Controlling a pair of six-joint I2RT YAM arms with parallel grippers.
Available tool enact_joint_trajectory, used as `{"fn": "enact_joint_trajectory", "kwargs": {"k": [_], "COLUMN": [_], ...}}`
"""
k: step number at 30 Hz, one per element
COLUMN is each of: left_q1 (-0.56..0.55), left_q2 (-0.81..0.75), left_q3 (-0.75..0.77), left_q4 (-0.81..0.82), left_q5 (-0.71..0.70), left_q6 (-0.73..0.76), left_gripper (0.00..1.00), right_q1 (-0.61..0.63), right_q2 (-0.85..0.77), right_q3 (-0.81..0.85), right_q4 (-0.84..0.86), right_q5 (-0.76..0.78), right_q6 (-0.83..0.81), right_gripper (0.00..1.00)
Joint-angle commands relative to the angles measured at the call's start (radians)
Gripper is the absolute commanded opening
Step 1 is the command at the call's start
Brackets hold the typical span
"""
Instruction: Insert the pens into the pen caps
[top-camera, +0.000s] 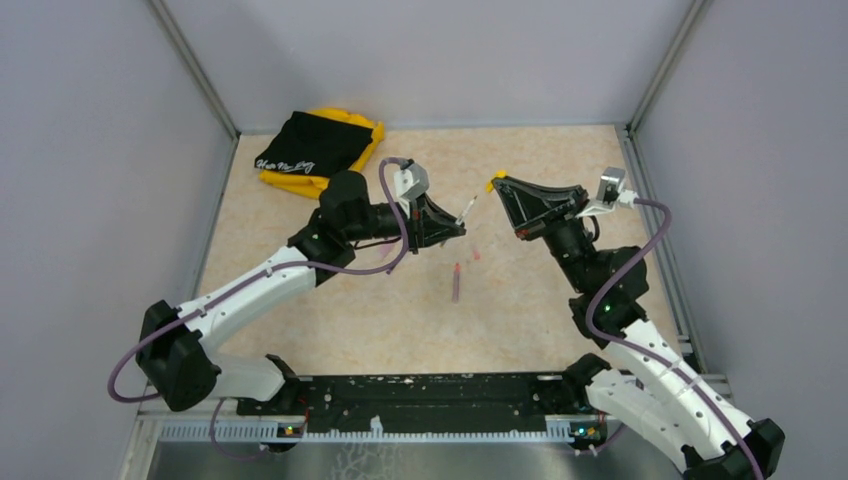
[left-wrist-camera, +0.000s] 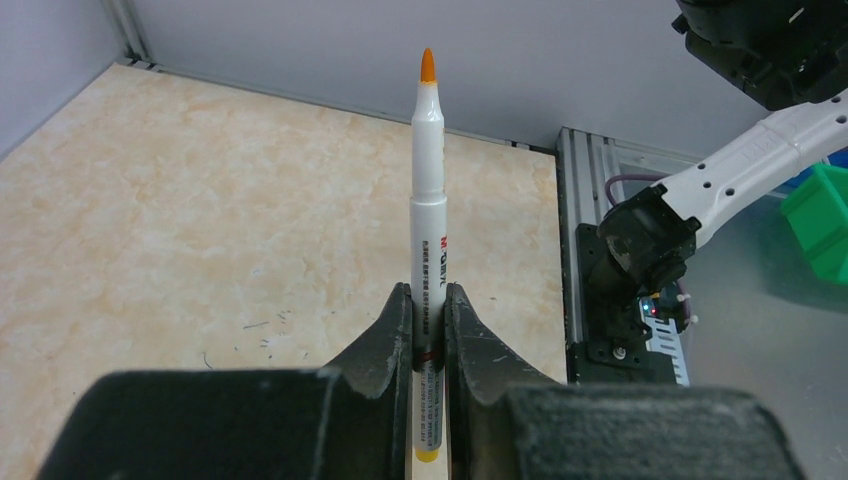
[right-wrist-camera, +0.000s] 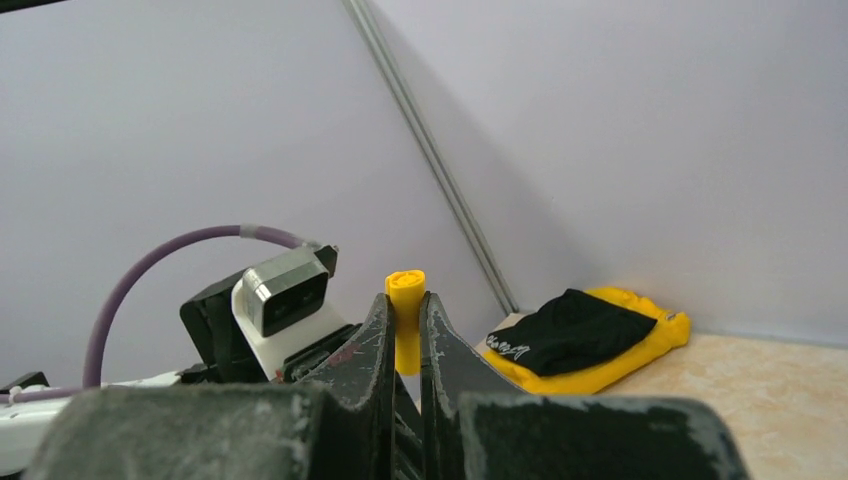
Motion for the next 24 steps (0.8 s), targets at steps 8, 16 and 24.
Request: {"fn": "enact_joint_trajectory", "kwargs": {"k": [8, 16, 24], "left_q1": [-0.012, -0.012, -0.012], "left_q2": [0.001, -0.003, -0.018], "left_q3": [0.025, 0.022, 0.013], "left_q4": [-0.011, -0.013, -0.009], "left_q5": [0.054, 0.042, 0.016], "left_q6": [0.043, 0.048, 0.053], "left_gripper": [0.00, 0.00, 0.00], "right_q1": [-0.007, -0.007, -0.007], "right_q2": [0.046, 0.053, 0.056], "right_q3": [0.057, 0.054, 0.049], "right_q4": [0.066, 0.049, 0.027], "right_q5": [-0.062, -0.067, -0.067], "right_q6": [-0.011, -0.012, -0.013], "right_gripper": [0.00, 0.00, 0.00]}}
